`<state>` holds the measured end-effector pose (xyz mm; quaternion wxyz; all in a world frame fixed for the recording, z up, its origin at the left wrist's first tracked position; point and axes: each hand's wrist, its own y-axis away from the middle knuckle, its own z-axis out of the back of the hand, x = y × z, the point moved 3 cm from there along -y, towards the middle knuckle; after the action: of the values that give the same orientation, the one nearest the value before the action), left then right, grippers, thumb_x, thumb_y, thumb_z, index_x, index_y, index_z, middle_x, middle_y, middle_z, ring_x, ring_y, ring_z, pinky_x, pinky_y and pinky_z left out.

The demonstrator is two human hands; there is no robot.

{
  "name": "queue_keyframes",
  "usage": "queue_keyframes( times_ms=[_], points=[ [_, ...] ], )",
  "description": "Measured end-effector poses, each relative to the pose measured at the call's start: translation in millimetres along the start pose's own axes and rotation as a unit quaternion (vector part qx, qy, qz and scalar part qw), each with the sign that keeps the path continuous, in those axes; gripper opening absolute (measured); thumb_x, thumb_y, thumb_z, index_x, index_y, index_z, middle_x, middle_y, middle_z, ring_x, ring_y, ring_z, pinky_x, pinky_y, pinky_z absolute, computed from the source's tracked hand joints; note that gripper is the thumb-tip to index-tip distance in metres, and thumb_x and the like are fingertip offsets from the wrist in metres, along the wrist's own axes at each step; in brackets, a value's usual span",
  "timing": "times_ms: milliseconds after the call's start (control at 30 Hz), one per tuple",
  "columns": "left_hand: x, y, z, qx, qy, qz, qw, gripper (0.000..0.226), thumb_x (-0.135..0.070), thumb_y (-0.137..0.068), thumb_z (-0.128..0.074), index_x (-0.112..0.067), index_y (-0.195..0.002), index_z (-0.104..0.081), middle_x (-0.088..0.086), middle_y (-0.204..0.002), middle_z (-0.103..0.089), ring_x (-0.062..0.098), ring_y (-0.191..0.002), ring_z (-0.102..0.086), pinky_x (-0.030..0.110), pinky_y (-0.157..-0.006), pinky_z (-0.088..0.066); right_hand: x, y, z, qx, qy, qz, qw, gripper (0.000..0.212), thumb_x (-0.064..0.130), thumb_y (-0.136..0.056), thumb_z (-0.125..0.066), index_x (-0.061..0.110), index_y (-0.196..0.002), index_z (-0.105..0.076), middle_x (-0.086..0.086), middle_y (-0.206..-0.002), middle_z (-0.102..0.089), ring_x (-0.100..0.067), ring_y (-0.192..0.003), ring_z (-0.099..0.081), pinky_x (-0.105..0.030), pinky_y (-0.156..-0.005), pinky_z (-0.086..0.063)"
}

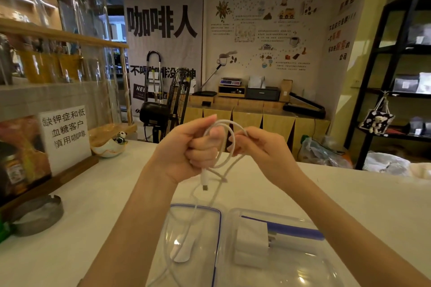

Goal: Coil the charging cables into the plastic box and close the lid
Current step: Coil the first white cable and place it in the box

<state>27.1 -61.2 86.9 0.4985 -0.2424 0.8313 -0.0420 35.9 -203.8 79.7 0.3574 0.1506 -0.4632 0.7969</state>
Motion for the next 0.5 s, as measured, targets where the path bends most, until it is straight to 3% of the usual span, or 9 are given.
queue_keyframes(
  times_ms=[67, 200, 333, 433, 500],
  points=[
    [0, -5, -1, -0.002, 0.068, -0.035, 0.997, 0.033, -0.022, -0.095, -0.035, 0.000, -0.080, -0.054, -0.001, -0.050, -0.032, 0.011, -0.039, -0.028, 0.022, -0.042, -0.025, 1, -1, -6, -0.014, -0.123, -0.069, 0.990, 0.016, 0.015, -0.090, -0.049, 0.016, -0.088, -0.065, 0.007, -0.075, -0.067, -0.003, -0.072, -0.065, -0.015, -0.069, -0.053],
    [0, -10, -4, -0.026, 0.127, -0.115, 0.985, 0.031, -0.022, -0.096, -0.034, 0.001, -0.085, -0.052, 0.002, -0.050, -0.032, 0.012, -0.041, -0.028, 0.023, -0.046, -0.024, 7, 2, -15, -0.011, -0.351, -0.186, 0.918, 0.020, 0.019, -0.090, -0.046, 0.014, -0.089, -0.066, 0.002, -0.059, -0.067, -0.013, -0.056, -0.065, -0.025, -0.057, -0.057],
    [-4, -9, 1, -0.052, 0.168, -0.197, 0.964, 0.038, -0.026, -0.096, -0.032, 0.003, -0.086, -0.055, 0.008, -0.048, -0.047, 0.010, -0.042, -0.031, 0.022, -0.046, -0.030, 21, 14, -40, 0.118, -0.392, -0.250, 0.877, 0.023, 0.026, -0.094, -0.042, 0.011, -0.099, -0.058, -0.001, -0.043, -0.055, -0.011, -0.033, -0.048, -0.025, -0.040, -0.051],
    [-8, -4, 9, -0.167, 0.105, -0.276, 0.941, 0.043, -0.031, -0.096, -0.031, -0.003, -0.079, -0.060, -0.003, -0.043, -0.044, 0.006, -0.034, -0.037, 0.015, -0.039, -0.032, 34, 25, -48, 0.188, -0.391, -0.261, 0.862, 0.026, 0.026, -0.094, -0.042, 0.007, -0.108, -0.054, 0.000, -0.042, -0.046, -0.008, -0.030, -0.035, -0.021, -0.035, -0.045],
    [-11, 1, 13, -0.251, 0.042, -0.314, 0.915, 0.044, -0.032, -0.097, -0.026, -0.007, -0.080, -0.058, -0.006, -0.041, -0.041, 0.004, -0.033, -0.037, 0.013, -0.036, -0.031, 39, 30, -45, 0.214, -0.337, -0.252, 0.882, 0.026, 0.023, -0.094, -0.042, 0.008, -0.111, -0.055, 0.002, -0.046, -0.042, -0.008, -0.033, -0.032, -0.020, -0.035, -0.040]
  ],
)
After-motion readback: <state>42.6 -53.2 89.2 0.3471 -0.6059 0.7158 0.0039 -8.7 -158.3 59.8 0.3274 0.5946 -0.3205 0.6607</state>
